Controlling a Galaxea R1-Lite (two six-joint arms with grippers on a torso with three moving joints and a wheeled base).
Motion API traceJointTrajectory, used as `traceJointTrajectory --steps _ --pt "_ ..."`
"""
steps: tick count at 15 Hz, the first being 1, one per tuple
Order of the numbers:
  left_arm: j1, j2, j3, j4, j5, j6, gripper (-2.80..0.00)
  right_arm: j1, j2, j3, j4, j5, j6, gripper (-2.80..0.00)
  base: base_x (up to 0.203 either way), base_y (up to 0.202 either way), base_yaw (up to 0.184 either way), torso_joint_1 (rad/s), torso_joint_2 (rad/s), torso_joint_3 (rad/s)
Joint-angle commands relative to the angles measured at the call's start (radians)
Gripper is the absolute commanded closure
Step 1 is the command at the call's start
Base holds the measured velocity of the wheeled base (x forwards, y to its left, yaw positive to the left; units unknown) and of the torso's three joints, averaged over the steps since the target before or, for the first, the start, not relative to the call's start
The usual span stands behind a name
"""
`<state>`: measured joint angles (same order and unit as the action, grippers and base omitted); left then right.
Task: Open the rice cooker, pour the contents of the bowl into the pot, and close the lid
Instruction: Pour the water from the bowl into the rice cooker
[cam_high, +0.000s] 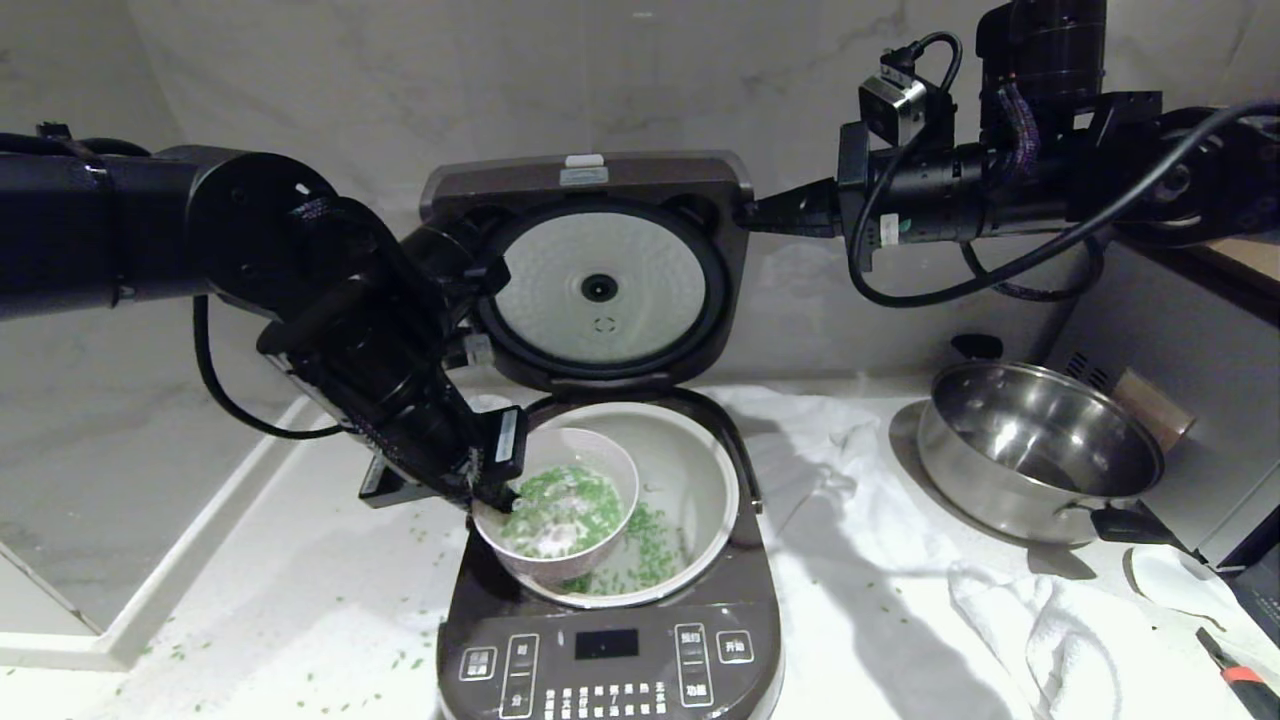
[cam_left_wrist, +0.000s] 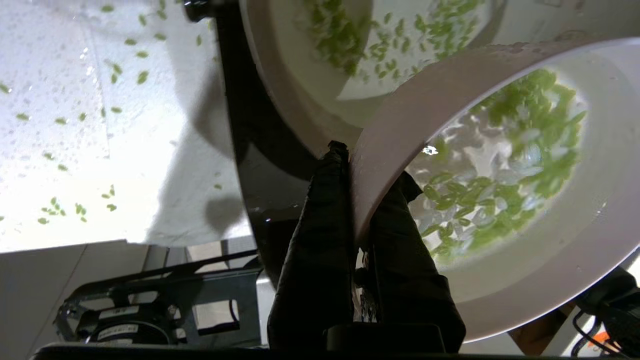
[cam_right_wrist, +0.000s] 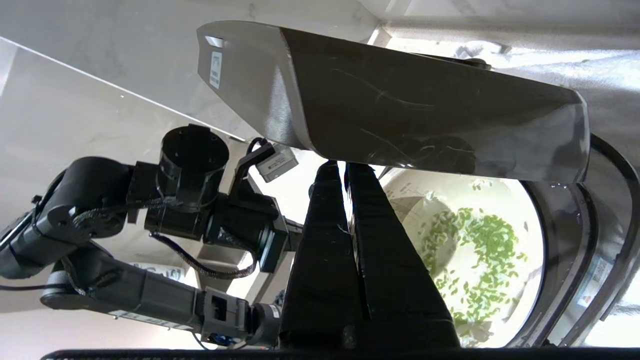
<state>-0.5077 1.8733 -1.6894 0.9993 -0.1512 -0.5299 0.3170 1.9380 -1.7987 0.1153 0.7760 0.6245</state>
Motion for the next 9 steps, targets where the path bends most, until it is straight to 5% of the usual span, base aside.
traceJointTrajectory --steps 1,9 --pt "-0.01 0.037 -0.039 0.005 0.001 -0.008 0.0 0.001 0.002 0.002 0.001 0.005 0.006 0.0 0.0 0.0 0.0 0.0 0.0 0.0" --pt "-0.01 0.172 -0.138 -0.031 -0.001 -0.054 0.0 0.004 -0.002 0.012 0.001 0.005 0.008 0.0 0.0 0.0 0.0 0.0 0.0 0.0"
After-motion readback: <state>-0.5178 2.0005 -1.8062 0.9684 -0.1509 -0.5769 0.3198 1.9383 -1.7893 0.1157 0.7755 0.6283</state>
